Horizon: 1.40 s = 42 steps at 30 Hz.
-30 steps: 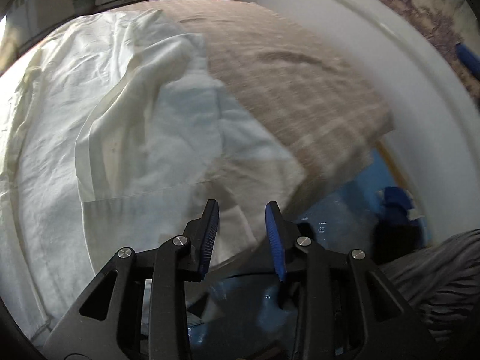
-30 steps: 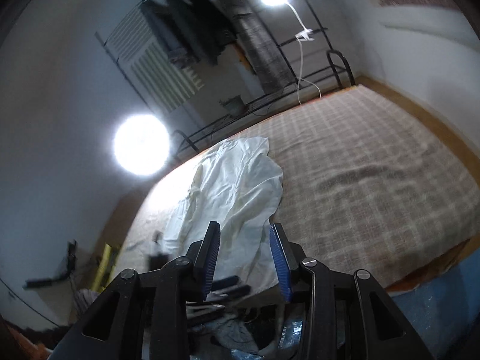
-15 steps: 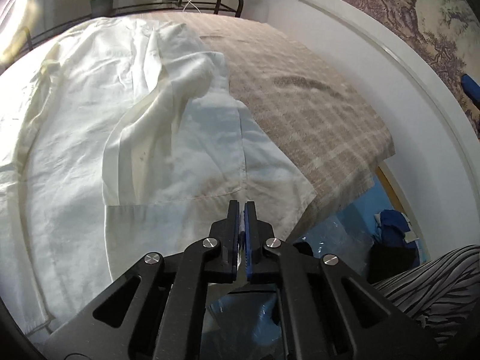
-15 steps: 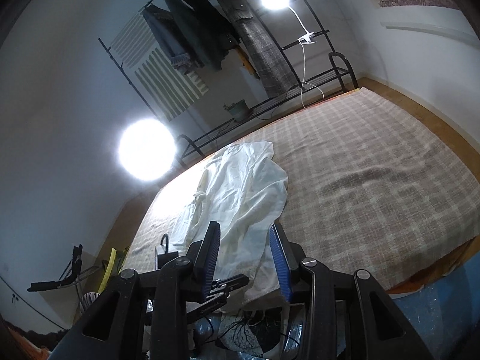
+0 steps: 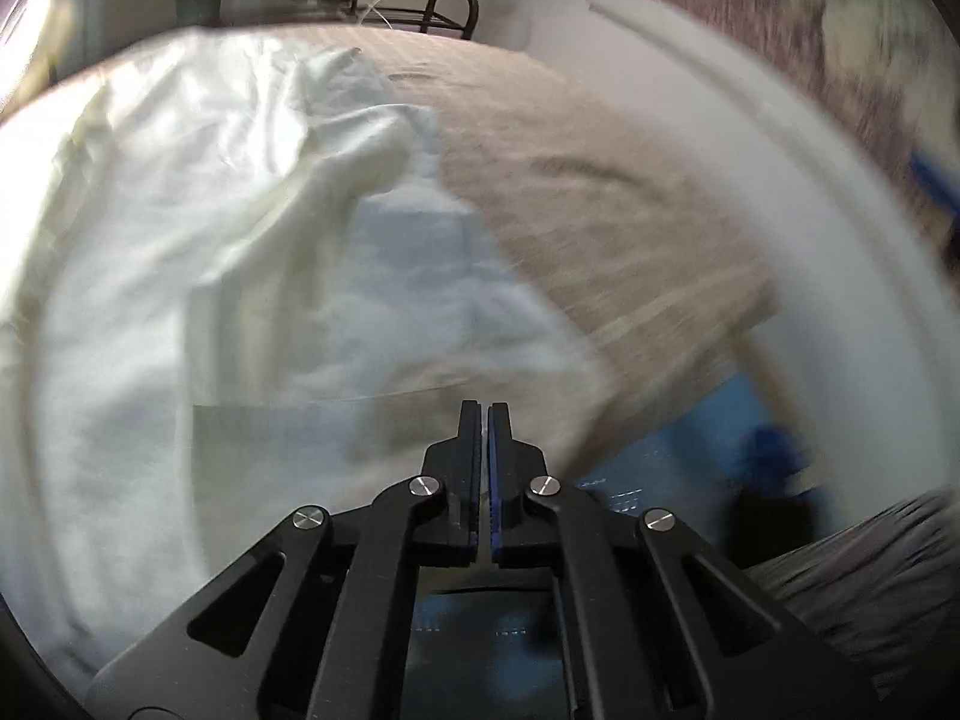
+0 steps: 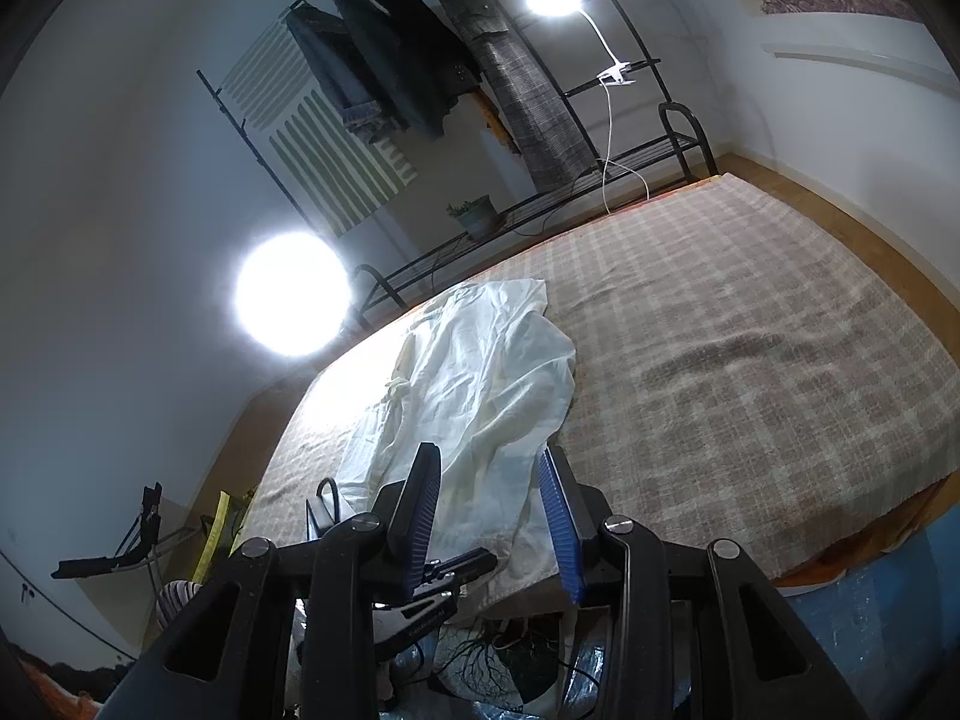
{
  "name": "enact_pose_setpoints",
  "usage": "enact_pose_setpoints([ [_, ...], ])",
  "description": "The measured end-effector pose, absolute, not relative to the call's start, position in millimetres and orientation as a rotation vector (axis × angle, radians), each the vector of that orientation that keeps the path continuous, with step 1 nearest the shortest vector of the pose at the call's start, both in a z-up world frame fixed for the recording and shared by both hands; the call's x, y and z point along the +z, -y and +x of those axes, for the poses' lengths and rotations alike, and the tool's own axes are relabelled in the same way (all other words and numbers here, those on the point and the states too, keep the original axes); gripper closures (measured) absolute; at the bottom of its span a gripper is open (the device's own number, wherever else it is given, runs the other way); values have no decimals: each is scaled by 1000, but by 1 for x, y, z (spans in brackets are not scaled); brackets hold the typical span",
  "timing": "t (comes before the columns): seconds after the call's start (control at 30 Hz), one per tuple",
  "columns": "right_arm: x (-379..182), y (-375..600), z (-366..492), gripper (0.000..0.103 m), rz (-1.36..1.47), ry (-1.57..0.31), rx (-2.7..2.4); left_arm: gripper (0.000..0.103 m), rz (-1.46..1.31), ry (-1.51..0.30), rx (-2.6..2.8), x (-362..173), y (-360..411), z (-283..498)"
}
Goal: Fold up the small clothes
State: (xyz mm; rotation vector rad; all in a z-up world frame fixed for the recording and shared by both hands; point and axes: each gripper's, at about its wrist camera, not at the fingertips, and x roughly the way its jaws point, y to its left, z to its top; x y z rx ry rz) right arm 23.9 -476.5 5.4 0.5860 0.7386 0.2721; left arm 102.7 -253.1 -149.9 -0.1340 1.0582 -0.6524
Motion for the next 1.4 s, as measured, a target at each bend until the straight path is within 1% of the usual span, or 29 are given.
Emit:
enact_pose_setpoints([
  [0.1, 5, 476, 24, 66, 590, -735, 271, 103, -287, -1036, -713, -138, 258, 104],
  [0.23, 4, 475, 25, 66, 591, -736, 271, 103, -208, -1015, -717, -136, 272, 100],
  [0.27, 4, 476, 24, 66, 591, -737, 271, 101, -167, -1012, -704, -138, 276, 99],
  [0.33, 3, 476, 24, 66, 587, -741, 273, 75, -83, -999, -681, -141, 282, 93],
  [0.37, 4, 476, 24, 66, 583, -741, 273, 71, -55, -972, -675, -142, 283, 89],
  [0.47, 4, 475, 24, 66, 581, -733, 278, 68, 29, -895, -655, -138, 290, 76],
  [0.53, 5, 475, 24, 66, 572, -732, 279, 54, 96, -846, -660, -136, 298, 67],
  [0.6, 5, 475, 24, 66, 568, -732, 277, 50, 161, -832, -660, -139, 307, 65],
  [0.67, 5, 476, 24, 66, 574, -731, 273, 50, 198, -855, -648, -146, 318, 70],
  [0.8, 3, 483, 22, 66, 602, -725, 260, 50, 219, -917, -579, -167, 326, 85],
  [0.87, 3, 486, 22, 66, 611, -725, 256, 70, 235, -887, -557, -168, 325, 86],
  [0.9, 2, 487, 22, 66, 616, -726, 255, 92, 229, -884, -548, -168, 323, 88],
  [0.93, 1, 489, 23, 66, 620, -731, 255, 98, 171, -903, -566, -167, 316, 95],
  [1.0, -1, 490, 26, 66, 628, -742, 256, 100, 7, -952, -613, -163, 297, 106],
  [1.13, -10, 488, 46, 65, 636, -803, 286, 101, -168, -927, -634, -138, 265, 106],
  [1.2, -15, 482, 68, 60, 592, -858, 323, 101, -246, -898, -638, -125, 248, 101],
  [1.27, -19, 472, 97, 44, 509, -908, 373, 101, -288, -880, -634, -118, 237, 98],
  [1.3, -21, 468, 109, 42, 497, -921, 392, 101, -304, -875, -631, -116, 234, 96],
  [1.4, -43, 464, 164, 42, 541, -963, 412, 101, -350, -865, -616, -114, 222, 95],
])
